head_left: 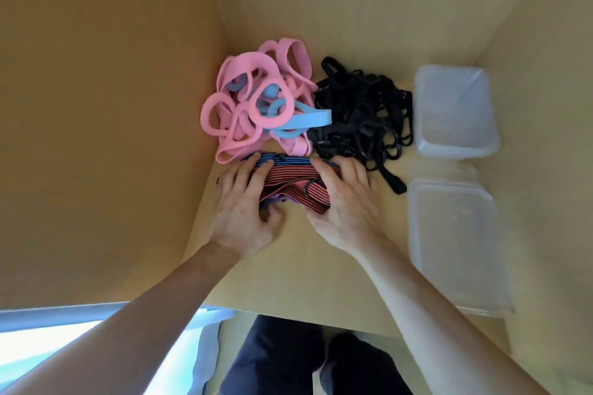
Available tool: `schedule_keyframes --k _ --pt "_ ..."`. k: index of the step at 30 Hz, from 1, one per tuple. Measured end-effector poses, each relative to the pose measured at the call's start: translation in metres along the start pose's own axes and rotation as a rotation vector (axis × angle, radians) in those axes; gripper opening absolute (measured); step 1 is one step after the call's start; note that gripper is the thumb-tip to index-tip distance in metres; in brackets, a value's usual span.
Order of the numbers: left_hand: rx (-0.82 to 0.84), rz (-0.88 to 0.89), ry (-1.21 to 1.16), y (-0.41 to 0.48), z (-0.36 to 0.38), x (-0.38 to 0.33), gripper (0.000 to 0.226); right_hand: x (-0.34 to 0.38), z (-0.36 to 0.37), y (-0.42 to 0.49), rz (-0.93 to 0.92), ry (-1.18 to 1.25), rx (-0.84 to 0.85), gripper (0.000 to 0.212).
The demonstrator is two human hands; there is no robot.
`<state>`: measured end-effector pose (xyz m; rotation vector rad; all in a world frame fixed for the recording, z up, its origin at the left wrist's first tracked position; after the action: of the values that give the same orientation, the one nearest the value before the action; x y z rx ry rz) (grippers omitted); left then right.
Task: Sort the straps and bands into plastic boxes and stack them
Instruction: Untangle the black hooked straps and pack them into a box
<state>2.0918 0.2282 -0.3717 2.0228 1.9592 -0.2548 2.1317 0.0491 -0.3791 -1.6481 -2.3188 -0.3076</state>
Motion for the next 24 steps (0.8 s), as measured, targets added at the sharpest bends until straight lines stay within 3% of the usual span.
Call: schedule_keyframes --k 9,19,24 --pt "-0.014 0.033 -0.006 -0.012 0.01 -0.016 0.076 -0.012 0.002 -0.026 0.013 0.038 -0.089 0.087" --pt "-0.069 0.081 0.028 -0.012 0.019 -0.011 0.075 -0.01 0.007 -0.024 -0.046 0.008 -0.251 0.079" --pt "-0.111 0.122 0.076 -0.018 0.017 -0.015 0.074 -0.008 0.009 -0.027 -0.059 -0.007 -0.254 0.071"
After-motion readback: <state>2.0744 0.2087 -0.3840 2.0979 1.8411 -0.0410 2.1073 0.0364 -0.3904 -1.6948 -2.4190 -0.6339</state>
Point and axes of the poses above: each hand's wrist, its own y-axis towards the middle knuckle, its own z-axis out of the palm, x = y × z, the point moved 8 cm from there along y, towards the middle knuckle, and after that the axes turned 8 degrees about x, right-handed, at the moved point
